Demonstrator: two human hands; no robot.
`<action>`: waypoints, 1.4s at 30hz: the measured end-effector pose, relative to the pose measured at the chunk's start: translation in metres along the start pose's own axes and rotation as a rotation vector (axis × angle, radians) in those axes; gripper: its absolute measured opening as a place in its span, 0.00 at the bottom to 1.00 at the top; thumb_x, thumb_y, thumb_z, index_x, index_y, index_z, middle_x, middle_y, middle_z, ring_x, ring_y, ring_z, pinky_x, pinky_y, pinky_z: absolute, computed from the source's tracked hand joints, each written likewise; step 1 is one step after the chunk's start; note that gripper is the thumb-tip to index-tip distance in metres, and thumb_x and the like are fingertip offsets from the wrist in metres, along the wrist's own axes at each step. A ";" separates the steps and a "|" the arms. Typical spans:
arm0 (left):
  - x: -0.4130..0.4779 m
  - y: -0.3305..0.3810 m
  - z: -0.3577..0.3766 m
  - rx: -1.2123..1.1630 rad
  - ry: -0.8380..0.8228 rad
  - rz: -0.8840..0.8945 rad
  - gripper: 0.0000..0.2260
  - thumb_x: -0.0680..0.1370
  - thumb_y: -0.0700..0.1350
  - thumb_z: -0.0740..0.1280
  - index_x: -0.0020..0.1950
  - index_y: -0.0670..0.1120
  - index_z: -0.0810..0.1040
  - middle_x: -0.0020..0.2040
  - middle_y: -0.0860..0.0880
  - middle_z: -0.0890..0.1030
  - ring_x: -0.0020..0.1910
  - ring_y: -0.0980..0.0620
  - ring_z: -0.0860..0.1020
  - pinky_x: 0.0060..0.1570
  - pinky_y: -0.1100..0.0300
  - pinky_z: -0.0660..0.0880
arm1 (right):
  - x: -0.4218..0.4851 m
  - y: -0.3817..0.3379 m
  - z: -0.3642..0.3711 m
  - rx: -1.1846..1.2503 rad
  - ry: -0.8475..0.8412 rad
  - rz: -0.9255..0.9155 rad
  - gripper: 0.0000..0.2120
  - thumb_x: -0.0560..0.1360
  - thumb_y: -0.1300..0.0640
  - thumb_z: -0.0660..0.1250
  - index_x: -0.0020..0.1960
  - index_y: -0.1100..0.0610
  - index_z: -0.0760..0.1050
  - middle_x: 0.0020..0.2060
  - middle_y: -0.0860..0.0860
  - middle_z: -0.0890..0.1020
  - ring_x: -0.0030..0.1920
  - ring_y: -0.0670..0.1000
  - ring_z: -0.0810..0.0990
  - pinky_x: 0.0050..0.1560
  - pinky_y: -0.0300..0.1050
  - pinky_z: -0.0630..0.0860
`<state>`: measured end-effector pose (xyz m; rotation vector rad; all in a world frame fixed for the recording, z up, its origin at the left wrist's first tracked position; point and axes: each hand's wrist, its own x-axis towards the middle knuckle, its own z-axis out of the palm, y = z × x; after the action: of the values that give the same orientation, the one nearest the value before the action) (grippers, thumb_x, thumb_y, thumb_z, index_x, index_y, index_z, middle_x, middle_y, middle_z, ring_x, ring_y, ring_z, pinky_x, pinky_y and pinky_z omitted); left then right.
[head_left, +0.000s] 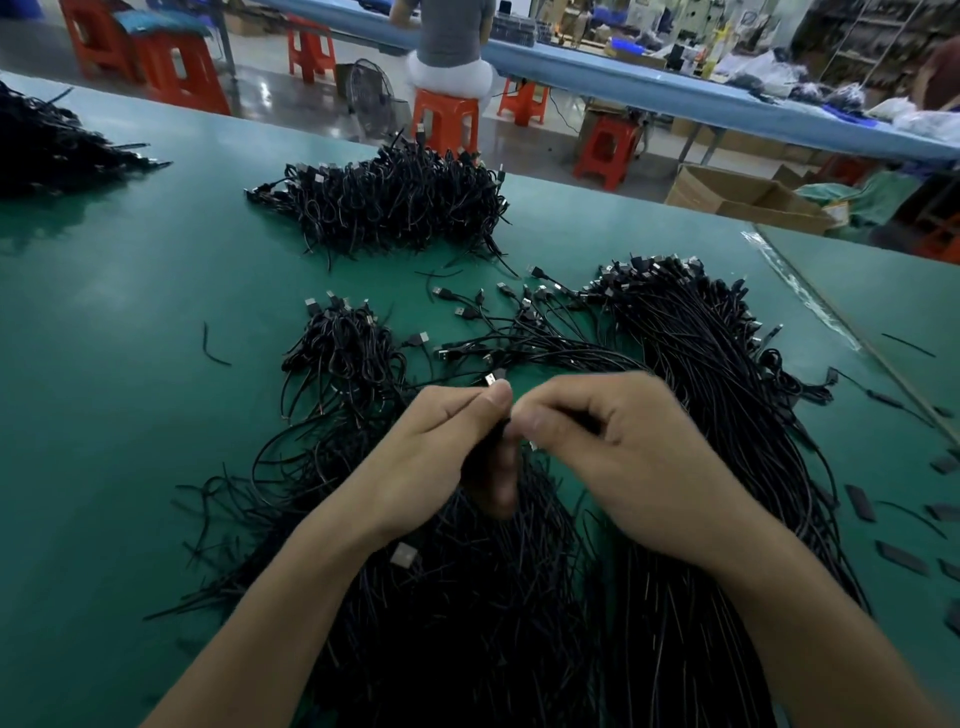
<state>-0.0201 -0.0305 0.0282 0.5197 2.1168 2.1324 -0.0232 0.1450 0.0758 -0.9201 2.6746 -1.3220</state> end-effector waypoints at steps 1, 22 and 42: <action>-0.001 0.001 0.001 -0.047 -0.026 -0.065 0.22 0.82 0.56 0.56 0.32 0.48 0.74 0.24 0.50 0.73 0.21 0.52 0.72 0.26 0.61 0.73 | 0.003 0.002 -0.003 0.001 0.053 0.010 0.07 0.79 0.54 0.68 0.44 0.48 0.84 0.36 0.45 0.85 0.38 0.47 0.83 0.43 0.47 0.79; 0.000 0.018 -0.032 -0.765 0.432 0.317 0.14 0.81 0.47 0.60 0.60 0.42 0.79 0.49 0.48 0.86 0.52 0.50 0.85 0.55 0.56 0.80 | -0.016 0.014 0.033 0.003 -0.114 0.387 0.18 0.82 0.44 0.57 0.41 0.47 0.80 0.31 0.53 0.79 0.33 0.57 0.77 0.40 0.56 0.77; -0.009 0.026 -0.046 -0.954 0.462 0.148 0.15 0.83 0.50 0.58 0.61 0.42 0.78 0.29 0.57 0.74 0.22 0.61 0.70 0.28 0.73 0.71 | -0.012 0.009 0.017 -0.070 -0.046 0.354 0.15 0.79 0.52 0.65 0.34 0.49 0.80 0.21 0.48 0.69 0.23 0.44 0.63 0.25 0.37 0.62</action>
<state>-0.0212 -0.0782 0.0532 0.0689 0.9202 3.1802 -0.0134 0.1429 0.0558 -0.4425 2.6973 -1.1225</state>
